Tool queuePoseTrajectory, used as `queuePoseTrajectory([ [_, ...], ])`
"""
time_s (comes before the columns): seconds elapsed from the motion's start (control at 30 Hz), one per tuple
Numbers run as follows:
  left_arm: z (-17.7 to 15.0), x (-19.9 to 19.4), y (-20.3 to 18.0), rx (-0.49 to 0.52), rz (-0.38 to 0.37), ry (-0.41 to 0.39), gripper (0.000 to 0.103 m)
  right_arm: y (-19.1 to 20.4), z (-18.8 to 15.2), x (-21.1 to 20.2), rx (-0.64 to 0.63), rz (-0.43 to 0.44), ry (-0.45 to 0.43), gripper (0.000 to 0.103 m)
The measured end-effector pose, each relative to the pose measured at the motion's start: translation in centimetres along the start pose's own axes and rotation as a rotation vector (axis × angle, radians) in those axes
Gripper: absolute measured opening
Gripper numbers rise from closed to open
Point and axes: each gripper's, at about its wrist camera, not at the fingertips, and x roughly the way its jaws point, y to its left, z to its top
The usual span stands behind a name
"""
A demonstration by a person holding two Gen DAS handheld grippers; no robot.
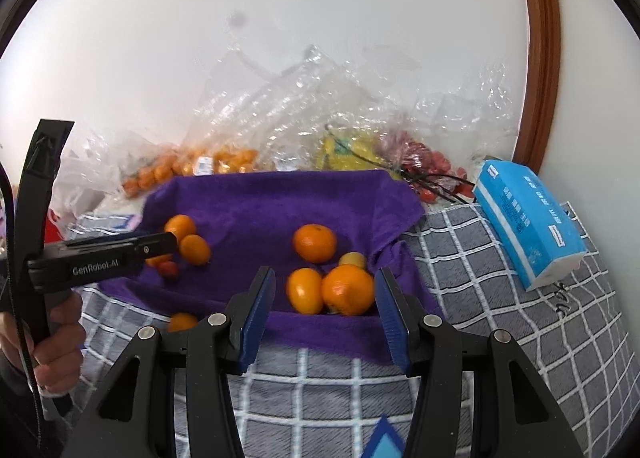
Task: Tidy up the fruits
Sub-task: 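Withdraw both open tools from the towel toward the loose fruits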
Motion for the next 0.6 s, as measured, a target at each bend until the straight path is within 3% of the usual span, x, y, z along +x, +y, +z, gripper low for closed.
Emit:
queuePoseTrajectory([
  [0.3,-2.5,-5.3,1.2,-0.04,-0.035,-0.051,0.05,2.9,-0.9,-2.6,-0.023,-0.009,-0.028,0.051],
  [0.6,-5.2,-8.4,2.0,-0.041,-0.011,-0.082,0.05,4.6,-1.9,-3.9,-0.019,0.023,0.039,0.051],
])
